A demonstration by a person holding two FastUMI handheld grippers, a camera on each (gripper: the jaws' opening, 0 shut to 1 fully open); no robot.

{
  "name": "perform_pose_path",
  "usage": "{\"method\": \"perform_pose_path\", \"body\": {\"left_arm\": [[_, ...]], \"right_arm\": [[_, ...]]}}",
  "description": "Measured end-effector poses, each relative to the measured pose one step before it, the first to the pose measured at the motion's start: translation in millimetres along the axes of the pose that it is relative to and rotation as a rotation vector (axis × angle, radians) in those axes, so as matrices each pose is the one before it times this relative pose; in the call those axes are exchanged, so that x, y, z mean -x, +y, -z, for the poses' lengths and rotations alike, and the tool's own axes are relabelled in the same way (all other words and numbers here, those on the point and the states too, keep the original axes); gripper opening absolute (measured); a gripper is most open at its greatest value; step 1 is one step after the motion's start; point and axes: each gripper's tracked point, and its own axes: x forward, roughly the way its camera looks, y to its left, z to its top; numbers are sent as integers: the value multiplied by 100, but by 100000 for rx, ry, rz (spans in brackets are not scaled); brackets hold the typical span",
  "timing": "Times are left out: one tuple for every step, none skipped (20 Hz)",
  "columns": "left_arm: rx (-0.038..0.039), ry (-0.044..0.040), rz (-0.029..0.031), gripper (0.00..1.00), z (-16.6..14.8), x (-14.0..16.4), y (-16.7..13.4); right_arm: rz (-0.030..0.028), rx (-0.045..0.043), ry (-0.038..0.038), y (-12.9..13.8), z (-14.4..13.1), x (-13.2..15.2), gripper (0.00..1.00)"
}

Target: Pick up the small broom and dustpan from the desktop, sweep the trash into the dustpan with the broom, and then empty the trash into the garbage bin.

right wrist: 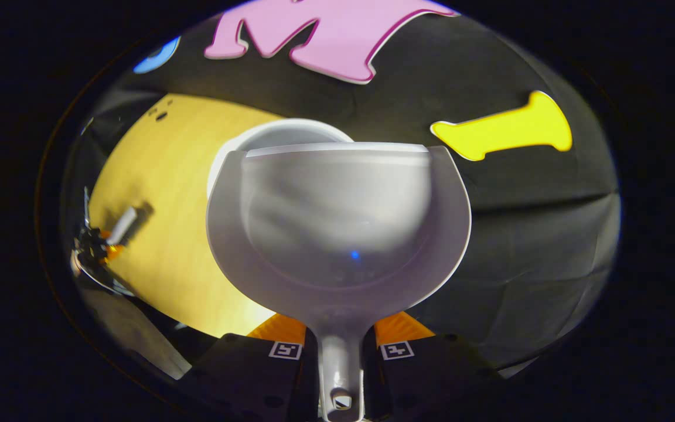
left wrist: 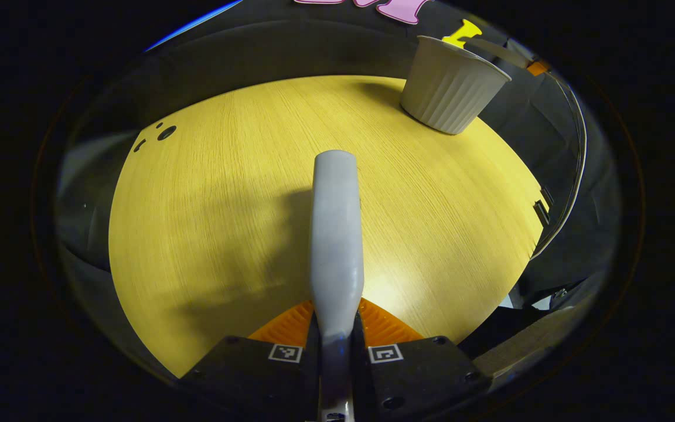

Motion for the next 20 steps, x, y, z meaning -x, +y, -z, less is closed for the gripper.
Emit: {"method": "perform_pose_path", "body": {"left_arm": [[-392, -270, -436, 27, -98, 51, 44], [-50, -233, -283, 24, -263, 84, 145], [218, -262, -184, 27, -194, -13, 160], [378, -427, -443, 24, -280, 4, 231], [487, -193, -532, 27, -214, -43, 216], [669, -259, -580, 24, -280, -39, 350], [862, -167, -381, 24, -143, -117, 216], [988, -81, -360, 27, -211, -47, 275], [1002, -107, -473, 27, 51, 7, 11], [713, -124, -512, 27, -117, 32, 109], [411, 195, -682, 27, -69, -74, 95], [141, 17, -732, 27, -137, -63, 95], [290, -114, -749, 27, -82, -233, 45], [501, -8, -523, 24, -105, -168, 56], [652, 184, -577, 24, 10, -134, 103], [657, 176, -921, 27, -129, -69, 161], [721, -131, -827, 27, 18, -247, 76], [1118, -194, -511, 27, -74, -263, 154], [1265, 539, -31, 27, 81, -242, -31], [956, 683, -320, 27, 152, -187, 77]], "right_arm": [[-2649, -4550, -5108, 451, 25, 545, 34], [-2119, -3964, -4202, 328, 102, 947, 33], [-1576, -2604, -3105, 975, 644, 696, 29], [-1193, -1122, -2405, 879, 768, 768, 34], [-1416, -479, -1711, 1093, 1002, 607, 34], [-2191, -644, -1067, 1615, 1415, 590, 33], [-2539, -1083, -564, 1755, 1483, 230, 33], [-2744, -642, 111, 2014, 1795, -238, 34], [-2185, -306, 871, 1861, 1659, -294, 34], [-1459, 365, 758, 1741, 1569, -745, 34], [-1155, 26, 819, 1614, 1438, -769, 33], [-1566, -686, 610, 1556, 1157, -739, 33], [-2204, -621, -377, 1641, 803, -775, 34], [-2717, -514, 744, 1582, 1072, -775, 34], [-1299, 481, 1443, 1236, 1094, -813, 34], [-592, 979, 1609, 823, 1128, -849, 33], [-778, 1362, 1234, 874, 939, -872, 34], [-413, 933, 1271, 658, 615, -1247, 33], [-350, 591, 1587, 629, 504, -1342, 33], [105, 814, 1437, 378, 589, -995, 33]]}}
